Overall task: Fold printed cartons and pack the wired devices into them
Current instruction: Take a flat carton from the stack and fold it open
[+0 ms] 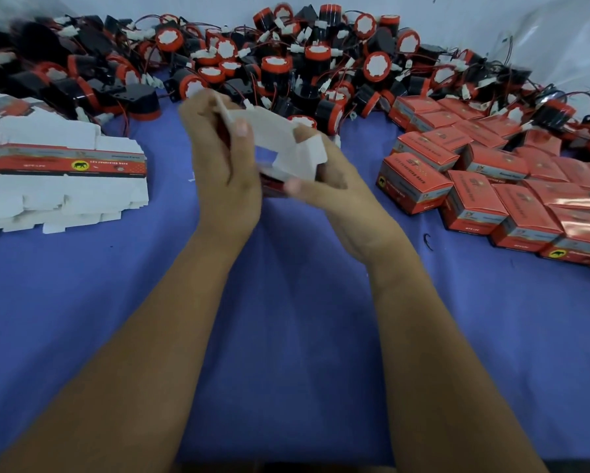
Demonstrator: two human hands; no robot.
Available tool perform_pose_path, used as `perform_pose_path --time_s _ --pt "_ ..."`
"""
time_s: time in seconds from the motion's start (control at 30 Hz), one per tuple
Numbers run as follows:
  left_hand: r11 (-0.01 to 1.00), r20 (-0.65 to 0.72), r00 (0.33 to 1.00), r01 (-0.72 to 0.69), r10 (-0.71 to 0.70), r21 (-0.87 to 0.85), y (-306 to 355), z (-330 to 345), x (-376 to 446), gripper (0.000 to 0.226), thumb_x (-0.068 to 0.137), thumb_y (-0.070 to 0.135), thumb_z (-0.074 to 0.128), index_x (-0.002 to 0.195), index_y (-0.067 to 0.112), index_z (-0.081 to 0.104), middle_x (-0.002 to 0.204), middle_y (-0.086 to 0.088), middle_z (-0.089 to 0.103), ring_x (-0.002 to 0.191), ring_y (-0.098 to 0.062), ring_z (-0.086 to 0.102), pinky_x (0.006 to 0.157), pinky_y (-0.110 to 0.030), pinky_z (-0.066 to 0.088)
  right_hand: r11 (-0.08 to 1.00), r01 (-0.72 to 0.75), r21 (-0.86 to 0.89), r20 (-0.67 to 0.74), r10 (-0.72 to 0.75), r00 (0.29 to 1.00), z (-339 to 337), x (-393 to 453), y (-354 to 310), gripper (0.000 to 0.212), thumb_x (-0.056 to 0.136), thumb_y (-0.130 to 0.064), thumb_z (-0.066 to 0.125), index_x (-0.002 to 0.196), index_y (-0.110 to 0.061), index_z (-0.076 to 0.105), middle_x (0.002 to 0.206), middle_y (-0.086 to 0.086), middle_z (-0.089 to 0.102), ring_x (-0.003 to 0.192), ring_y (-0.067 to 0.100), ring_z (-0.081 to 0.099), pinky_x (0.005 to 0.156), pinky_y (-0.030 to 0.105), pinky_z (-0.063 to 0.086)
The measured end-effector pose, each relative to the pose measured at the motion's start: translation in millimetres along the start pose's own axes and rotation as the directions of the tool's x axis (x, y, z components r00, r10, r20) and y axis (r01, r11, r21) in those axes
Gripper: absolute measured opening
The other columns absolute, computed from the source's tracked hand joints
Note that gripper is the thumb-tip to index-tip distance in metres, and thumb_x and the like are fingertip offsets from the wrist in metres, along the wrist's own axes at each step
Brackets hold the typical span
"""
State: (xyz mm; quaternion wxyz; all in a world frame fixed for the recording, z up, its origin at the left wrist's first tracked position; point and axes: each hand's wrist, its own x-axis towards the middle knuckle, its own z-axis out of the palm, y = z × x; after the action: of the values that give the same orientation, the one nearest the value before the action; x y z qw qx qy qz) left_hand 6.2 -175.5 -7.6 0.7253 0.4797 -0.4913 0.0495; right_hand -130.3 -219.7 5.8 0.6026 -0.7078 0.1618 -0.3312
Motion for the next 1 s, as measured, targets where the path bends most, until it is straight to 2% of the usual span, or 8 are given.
perform_pose_path --time_s 0.07,0.13,0.27,0.43,0.57,0.8,0.93,1.0 --pt "0.996 -0.130 0.990 0.042 -0.051 -0.075 2 -3 6 0.009 0.105 0.008 0.032 0.107 0.017 0.032 0.102 0.010 0.038 0.088 0.010 0.048 0.083 -0.017 0.042 0.998 0.047 -0.039 0.070 -0.044 0.997 8 0 -2 0.061 0.083 -0.009 0.069 0.138 -0.023 0.046 0.139 -0.009 0.052 0.131 0.007 0.048 0.107 0.032 0.043" --pt "0.996 -0.187 0.982 -0.023 0.006 -0.090 6 -5 11 0.007 0.104 0.004 0.031 0.105 0.011 0.030 0.100 0.008 0.036 0.087 0.011 0.047 0.083 -0.017 0.040 0.981 0.137 -0.134 -0.035 -0.143 0.989 19 2 -3 0.060 0.085 -0.010 0.070 0.140 -0.016 0.047 0.145 0.000 0.050 0.136 0.013 0.045 0.113 0.037 0.038" --pt "0.991 -0.081 0.991 -0.115 0.109 -0.073 9 -2 10 0.006 0.102 0.000 0.031 0.108 0.002 0.030 0.102 -0.011 0.043 0.092 -0.008 0.046 0.087 -0.023 0.041 0.926 0.227 -0.301 -0.213 -0.297 0.931 20 5 1 0.057 0.092 -0.016 0.066 0.144 -0.011 0.044 0.148 0.004 0.047 0.140 0.017 0.040 0.115 0.044 0.033" --pt "0.972 0.131 0.966 0.230 -0.224 -0.039 7 1 -4 0.007 0.107 0.015 0.030 0.111 0.017 0.034 0.101 0.009 0.043 0.087 0.005 0.046 0.084 -0.014 0.042 0.961 0.105 -0.256 -0.258 -0.172 0.951 10 0 3 0.036 0.098 -0.029 0.054 0.131 -0.017 0.049 0.129 -0.008 0.057 0.122 0.011 0.053 0.104 0.036 0.045" --pt "0.887 0.219 0.884 0.445 -0.413 -0.122 1 5 -6 0.009 0.104 0.029 0.030 0.100 0.031 0.038 0.087 0.023 0.048 0.077 0.006 0.049 0.070 -0.012 0.043 0.981 0.061 -0.183 -0.400 -0.131 0.907 8 2 3 0.031 0.086 -0.021 0.073 0.113 -0.016 0.057 0.103 -0.008 0.061 0.100 0.017 0.063 0.081 0.037 0.056" --pt "0.687 0.354 0.788 0.613 -0.503 -0.389 0 10 -6 0.018 0.100 0.038 0.036 0.104 0.023 0.045 0.121 -0.025 0.056 0.102 -0.027 0.063 0.078 -0.040 0.056 0.998 -0.017 -0.066 -0.543 -0.022 0.840 10 15 13 0.025 0.087 -0.021 0.073 0.110 -0.017 0.065 0.109 -0.002 0.070 0.097 0.007 0.065 0.079 0.019 0.053" --pt "0.650 0.362 0.777 0.629 -0.515 -0.426 3 11 -5 0.034 0.105 0.039 0.028 0.111 0.014 0.049 0.102 -0.004 0.071 0.092 -0.018 0.069 0.072 -0.032 0.056 0.999 -0.039 -0.014 -0.582 0.024 0.813 10 19 16 0.030 0.088 -0.015 0.071 0.117 -0.010 0.062 0.113 0.004 0.069 0.103 0.015 0.066 0.082 0.025 0.055" --pt "0.703 0.347 0.779 0.623 -0.522 -0.342 2 11 -7 0.024 0.104 0.035 0.034 0.114 0.022 0.052 0.111 -0.002 0.068 0.097 -0.018 0.067 0.076 -0.034 0.055 0.999 -0.050 -0.019 -0.577 0.030 0.816 11 20 17 0.027 0.089 -0.014 0.070 0.114 -0.011 0.062 0.112 0.006 0.069 0.103 0.018 0.065 0.085 0.031 0.056"
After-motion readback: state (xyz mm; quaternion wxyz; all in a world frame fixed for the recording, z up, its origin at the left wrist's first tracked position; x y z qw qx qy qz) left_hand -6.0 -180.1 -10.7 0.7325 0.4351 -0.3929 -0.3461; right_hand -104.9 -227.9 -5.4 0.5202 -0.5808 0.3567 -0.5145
